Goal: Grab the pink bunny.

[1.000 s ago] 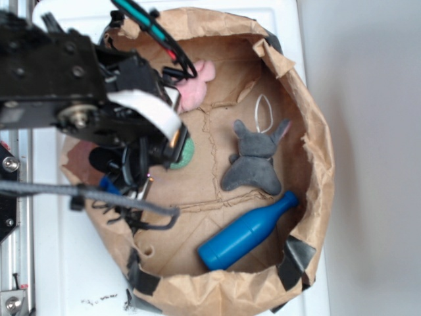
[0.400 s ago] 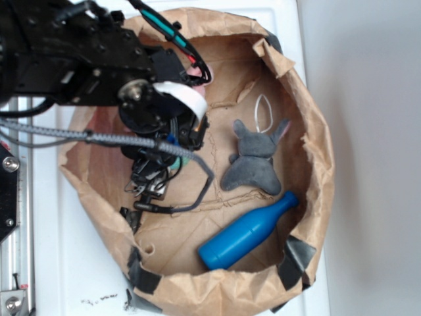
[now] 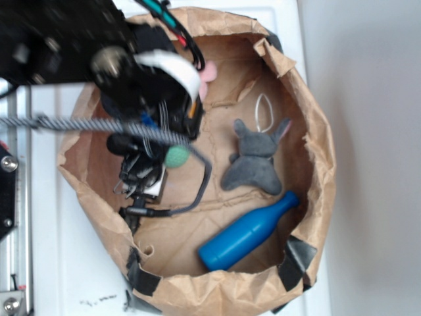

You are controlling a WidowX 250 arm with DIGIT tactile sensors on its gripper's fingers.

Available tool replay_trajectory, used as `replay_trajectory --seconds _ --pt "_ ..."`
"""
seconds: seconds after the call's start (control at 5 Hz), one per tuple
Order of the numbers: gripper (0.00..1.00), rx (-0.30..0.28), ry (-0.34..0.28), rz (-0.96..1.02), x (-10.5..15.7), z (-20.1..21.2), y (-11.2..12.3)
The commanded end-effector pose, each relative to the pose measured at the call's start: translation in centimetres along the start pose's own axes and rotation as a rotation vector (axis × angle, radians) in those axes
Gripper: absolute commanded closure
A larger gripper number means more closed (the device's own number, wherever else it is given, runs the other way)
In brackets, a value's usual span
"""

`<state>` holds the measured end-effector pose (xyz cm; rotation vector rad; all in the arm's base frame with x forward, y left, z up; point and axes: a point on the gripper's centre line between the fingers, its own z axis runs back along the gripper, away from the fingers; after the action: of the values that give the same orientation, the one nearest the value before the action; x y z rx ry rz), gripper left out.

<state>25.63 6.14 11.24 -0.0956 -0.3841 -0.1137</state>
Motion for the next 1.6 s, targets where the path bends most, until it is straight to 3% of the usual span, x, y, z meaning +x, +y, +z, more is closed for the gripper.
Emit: replay_trajectory --seconds 0.0,0.2,0.6,1.0,1.2,1.4 --pt "0.0 0.251 -0.055 0.398 1.2 1.5 4.7" --pt "0.0 0.284 -0.064 0.454 0.8 0.5 6.1" --pt "0.0 0.333 -0.013 0.436 0.5 -3.1 7.1" --pt "0.0 0.318 0.032 0.295 0.4 -6.4 3.8" --pt "1.0 0.326 0.035 0.311 0.4 -6.6 3.8" --pt "1.0 0.336 0.02 0.309 0.6 -6.1 3.8"
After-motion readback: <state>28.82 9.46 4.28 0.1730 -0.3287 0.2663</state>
